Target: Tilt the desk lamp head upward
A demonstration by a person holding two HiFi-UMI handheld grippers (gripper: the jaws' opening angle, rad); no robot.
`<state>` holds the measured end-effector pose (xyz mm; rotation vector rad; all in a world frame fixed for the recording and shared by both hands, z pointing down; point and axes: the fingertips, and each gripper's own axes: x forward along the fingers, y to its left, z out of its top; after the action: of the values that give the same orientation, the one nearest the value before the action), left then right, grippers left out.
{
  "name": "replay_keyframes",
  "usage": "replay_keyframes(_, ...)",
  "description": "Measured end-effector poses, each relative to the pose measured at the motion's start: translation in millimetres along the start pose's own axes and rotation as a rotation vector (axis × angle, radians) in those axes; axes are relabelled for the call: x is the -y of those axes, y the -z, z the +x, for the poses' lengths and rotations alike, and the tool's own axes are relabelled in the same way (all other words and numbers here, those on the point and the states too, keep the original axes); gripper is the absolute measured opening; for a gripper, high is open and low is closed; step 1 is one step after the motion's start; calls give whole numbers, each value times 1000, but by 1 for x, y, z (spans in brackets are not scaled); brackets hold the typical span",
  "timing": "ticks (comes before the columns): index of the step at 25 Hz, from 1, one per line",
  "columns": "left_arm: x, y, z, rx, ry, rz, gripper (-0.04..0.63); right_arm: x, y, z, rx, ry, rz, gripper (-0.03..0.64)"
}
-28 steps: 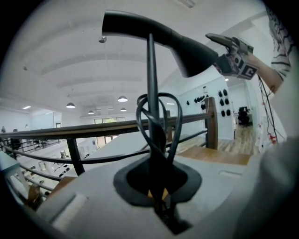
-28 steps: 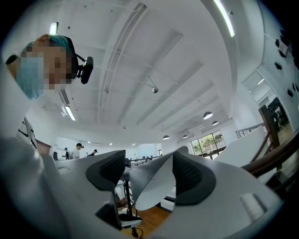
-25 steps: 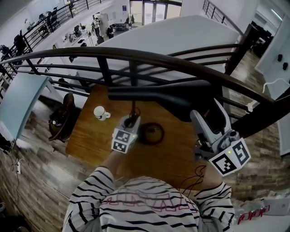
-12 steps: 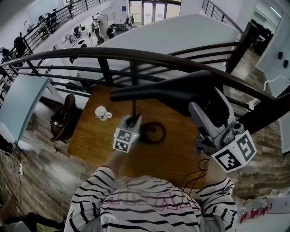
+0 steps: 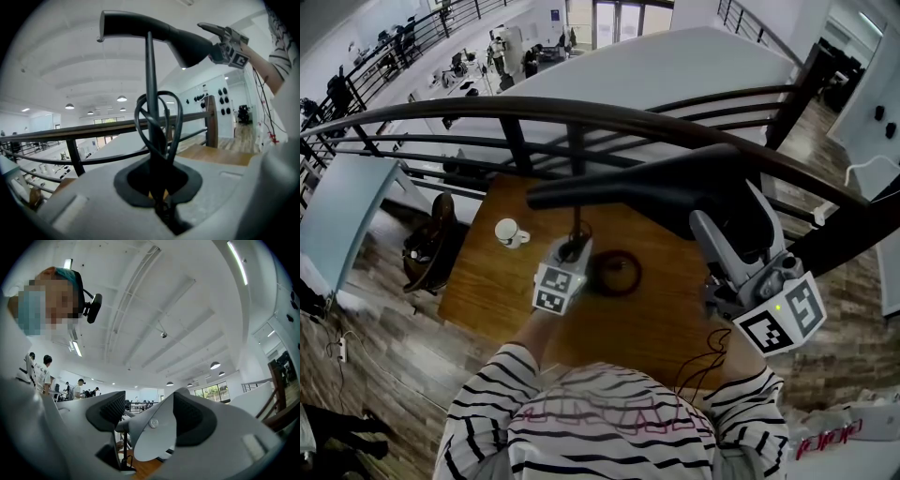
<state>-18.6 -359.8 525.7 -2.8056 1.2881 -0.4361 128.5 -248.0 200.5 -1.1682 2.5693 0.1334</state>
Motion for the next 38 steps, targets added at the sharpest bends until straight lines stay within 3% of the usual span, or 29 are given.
replay_keyframes(9,6,4,0,-59,15,72,27,-5,5,-4,7,-2,-10,316)
replay_keyframes(13,10,8,-8,-63,21,32,156,-6,13,-9,-1,10,11,316)
replay_keyframes(19,5,6,-36,-18,-20,-39,225,-11,31,-24,-16,41,49,316)
replay_keyframes(29,14,-18,-103,84,-33,-61,238,-31,74,-53,-66,126,142,316)
replay_keyframes(38,40,-41,-172,162,5,-55,232,-87,118,-74,-167,139,200,280)
